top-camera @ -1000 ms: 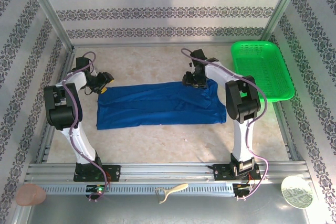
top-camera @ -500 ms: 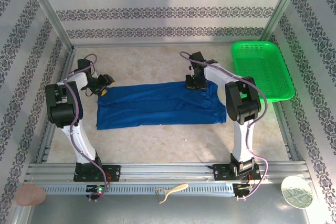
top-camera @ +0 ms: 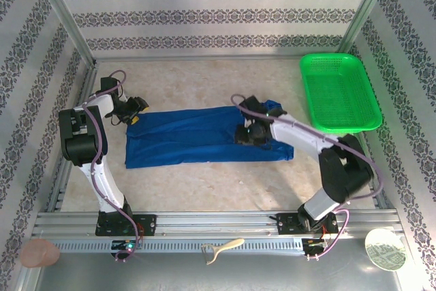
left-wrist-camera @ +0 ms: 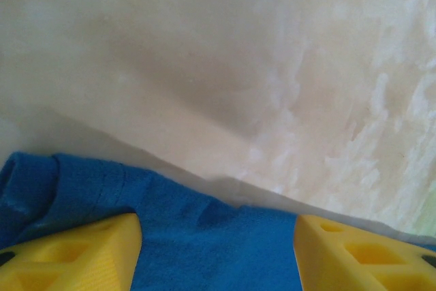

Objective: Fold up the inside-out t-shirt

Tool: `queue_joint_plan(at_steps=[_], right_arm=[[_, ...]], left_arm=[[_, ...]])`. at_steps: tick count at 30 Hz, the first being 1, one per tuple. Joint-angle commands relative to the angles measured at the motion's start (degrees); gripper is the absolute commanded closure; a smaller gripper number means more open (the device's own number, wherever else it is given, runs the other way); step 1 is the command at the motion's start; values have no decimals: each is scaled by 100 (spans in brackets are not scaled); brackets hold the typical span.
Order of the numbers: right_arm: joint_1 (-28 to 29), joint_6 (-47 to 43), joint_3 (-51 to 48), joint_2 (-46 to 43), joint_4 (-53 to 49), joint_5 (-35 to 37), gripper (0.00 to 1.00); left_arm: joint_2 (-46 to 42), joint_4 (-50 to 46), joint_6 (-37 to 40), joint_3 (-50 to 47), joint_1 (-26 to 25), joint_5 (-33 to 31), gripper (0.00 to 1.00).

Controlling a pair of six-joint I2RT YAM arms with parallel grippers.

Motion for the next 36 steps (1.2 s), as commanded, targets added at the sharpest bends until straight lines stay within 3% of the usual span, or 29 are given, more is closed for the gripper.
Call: queue_joint_plan(at_steps=[1, 4, 6, 9, 15, 22, 23, 27, 35, 36], right_arm=[[77, 861, -680, -915, -91, 149, 58], [-613, 841, -891, -1515, -15, 213, 55], [-1222, 552, -682, -1345, 18, 124, 55], [-1631, 125, -107, -704, 21, 230, 52], [-1902, -154, 859, 735, -28, 398, 46], [-1919, -23, 844, 1190, 8, 281, 47], [-1920, 9, 730, 1145, 101, 216, 52], [-1888, 56, 343, 824, 203, 132, 100], [-1637, 126, -605, -389, 68, 134, 100], [-1553, 192, -795, -584, 43, 140, 92]], left_arm=[[-9, -69, 167, -121, -13, -24, 38], [-78, -95, 168, -105, -11, 5, 38], [-141, -101, 165, -98, -11, 17, 38], [-177, -218, 220, -30, -14, 27, 38], [-266, -327, 239, 25, -11, 43, 38], [-297, -403, 260, 136, -11, 33, 38], [-295, -398, 257, 141, -11, 38, 38], [-275, -380, 245, 150, -14, 46, 38], [-221, -298, 220, 97, -11, 78, 38], [-216, -280, 217, 96, -11, 76, 38]])
